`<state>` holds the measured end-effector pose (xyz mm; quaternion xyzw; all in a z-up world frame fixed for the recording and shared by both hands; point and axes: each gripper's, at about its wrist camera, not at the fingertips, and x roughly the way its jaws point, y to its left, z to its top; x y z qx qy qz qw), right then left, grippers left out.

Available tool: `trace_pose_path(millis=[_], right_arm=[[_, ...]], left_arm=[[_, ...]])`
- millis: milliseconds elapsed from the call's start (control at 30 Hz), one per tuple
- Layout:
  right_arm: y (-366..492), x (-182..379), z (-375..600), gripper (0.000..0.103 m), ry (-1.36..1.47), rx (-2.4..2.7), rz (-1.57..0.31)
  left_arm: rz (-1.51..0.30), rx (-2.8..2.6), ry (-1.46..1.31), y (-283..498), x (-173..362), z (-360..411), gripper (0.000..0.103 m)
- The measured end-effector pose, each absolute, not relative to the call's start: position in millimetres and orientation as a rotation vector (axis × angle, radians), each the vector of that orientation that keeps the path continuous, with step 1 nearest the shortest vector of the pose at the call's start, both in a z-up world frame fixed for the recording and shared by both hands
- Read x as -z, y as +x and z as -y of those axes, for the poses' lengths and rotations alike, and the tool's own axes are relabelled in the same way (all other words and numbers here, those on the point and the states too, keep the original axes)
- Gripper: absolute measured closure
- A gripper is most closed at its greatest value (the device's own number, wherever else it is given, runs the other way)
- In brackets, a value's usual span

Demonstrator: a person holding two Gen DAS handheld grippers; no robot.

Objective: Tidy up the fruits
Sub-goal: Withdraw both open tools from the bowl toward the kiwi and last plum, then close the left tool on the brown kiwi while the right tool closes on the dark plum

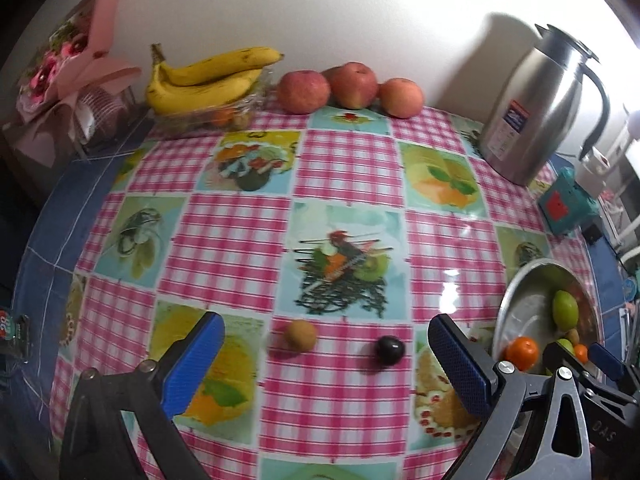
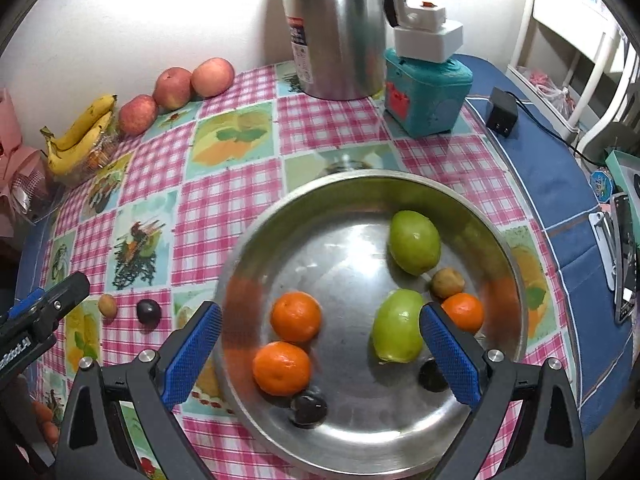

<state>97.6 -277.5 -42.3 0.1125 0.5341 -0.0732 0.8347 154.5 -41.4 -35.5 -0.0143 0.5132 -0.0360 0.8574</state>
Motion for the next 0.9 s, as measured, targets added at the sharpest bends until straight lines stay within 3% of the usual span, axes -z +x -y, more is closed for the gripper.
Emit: trace_pose_path(millis=[267, 533, 900], right_arm=[[107, 36, 237, 0.004, 0.202, 0.076, -1.124], [117, 38, 188, 0.004, 0.154, -0.021, -1.137], [131, 54, 155, 0.004, 0.144, -0.098, -1.191]], left_arm=[[-1.092, 0.014, 0.022, 160, 38, 7, 0.000], [-1.137, -0.020, -0.098, 164, 42, -32, 0.000], [-1.195, 0.013, -0.142, 172, 54, -32, 0.000]])
